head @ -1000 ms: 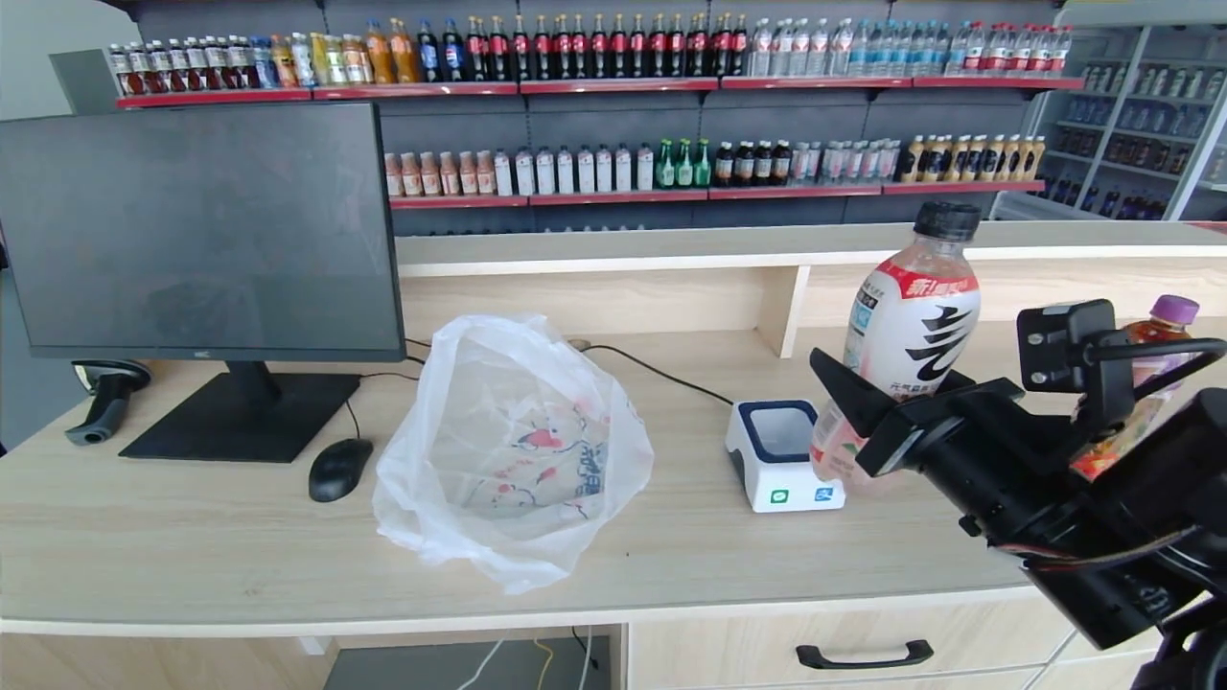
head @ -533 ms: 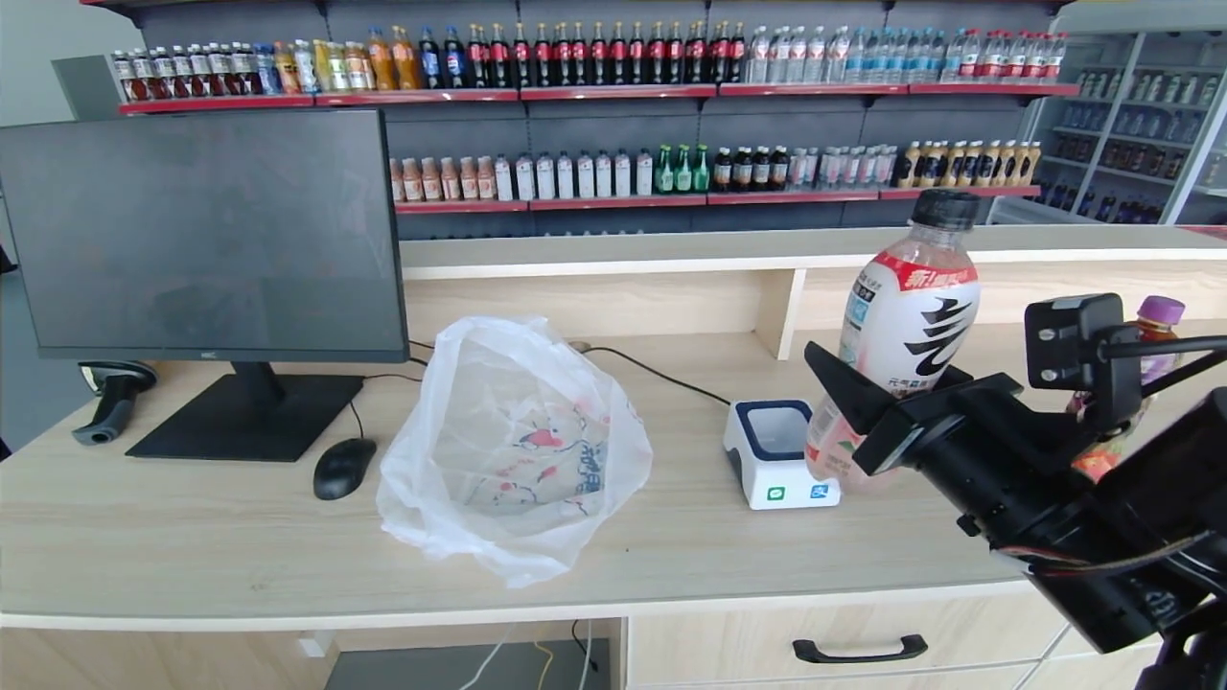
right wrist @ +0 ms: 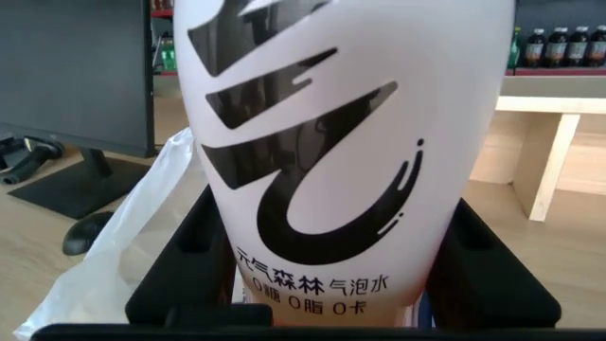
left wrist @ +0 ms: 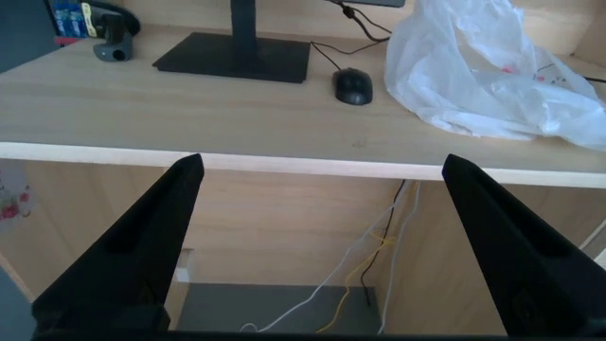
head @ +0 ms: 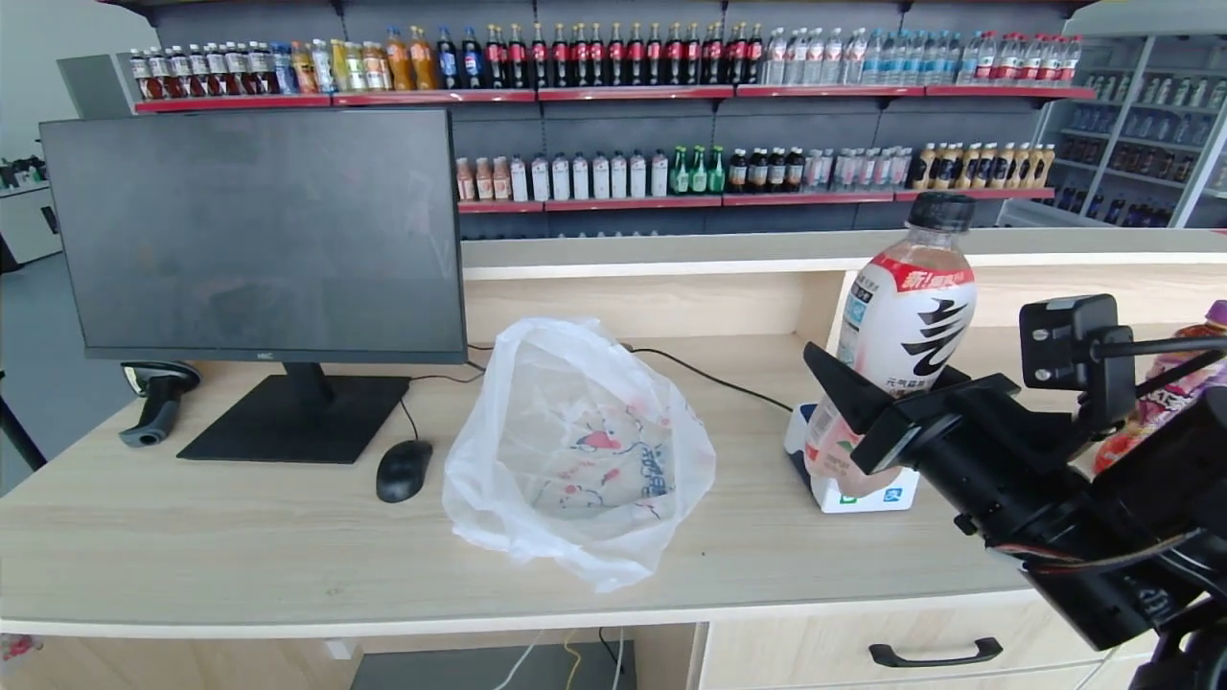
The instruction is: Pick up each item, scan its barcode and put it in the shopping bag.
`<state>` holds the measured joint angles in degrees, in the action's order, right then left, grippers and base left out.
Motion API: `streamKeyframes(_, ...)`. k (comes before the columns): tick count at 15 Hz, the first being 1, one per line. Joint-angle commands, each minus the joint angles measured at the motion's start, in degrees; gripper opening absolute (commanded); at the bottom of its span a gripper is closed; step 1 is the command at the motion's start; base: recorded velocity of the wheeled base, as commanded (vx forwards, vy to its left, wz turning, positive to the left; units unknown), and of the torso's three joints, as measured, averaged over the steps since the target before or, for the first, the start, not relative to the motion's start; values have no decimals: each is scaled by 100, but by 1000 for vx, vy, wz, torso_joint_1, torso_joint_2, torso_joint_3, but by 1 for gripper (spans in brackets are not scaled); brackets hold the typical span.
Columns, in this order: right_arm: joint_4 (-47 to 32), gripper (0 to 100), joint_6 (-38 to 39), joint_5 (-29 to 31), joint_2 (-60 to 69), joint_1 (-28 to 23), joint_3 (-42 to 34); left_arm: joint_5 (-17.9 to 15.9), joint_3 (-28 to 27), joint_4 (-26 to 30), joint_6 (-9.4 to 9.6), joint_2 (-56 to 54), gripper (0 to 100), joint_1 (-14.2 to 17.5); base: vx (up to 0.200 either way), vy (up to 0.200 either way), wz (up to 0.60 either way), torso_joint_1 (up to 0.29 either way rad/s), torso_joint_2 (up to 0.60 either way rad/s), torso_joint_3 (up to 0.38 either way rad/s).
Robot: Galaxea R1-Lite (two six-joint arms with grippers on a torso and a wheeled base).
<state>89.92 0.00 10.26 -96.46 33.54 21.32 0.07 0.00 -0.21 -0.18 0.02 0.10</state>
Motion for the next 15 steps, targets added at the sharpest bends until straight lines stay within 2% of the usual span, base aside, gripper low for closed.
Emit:
streamKeyframes(1,8,0,0,2,-30,21,-5,1,0,3,-8,-2,100,-1,0,0,0,0,0,0)
streamKeyframes(7,8,0,44,2,22,65,-5,1,0,3,-8,-2,100,-1,0,0,0,0,0,0)
streamKeyframes(13,8,0,79,-7,40,92,-5,1,0,3,-8,-2,100,-1,0,0,600,0,3,2)
streamKeyframes(15,8,0,79,2,40,92,-14,1,0,3,-8,-2,100,-1,0,0,0,0,0,0)
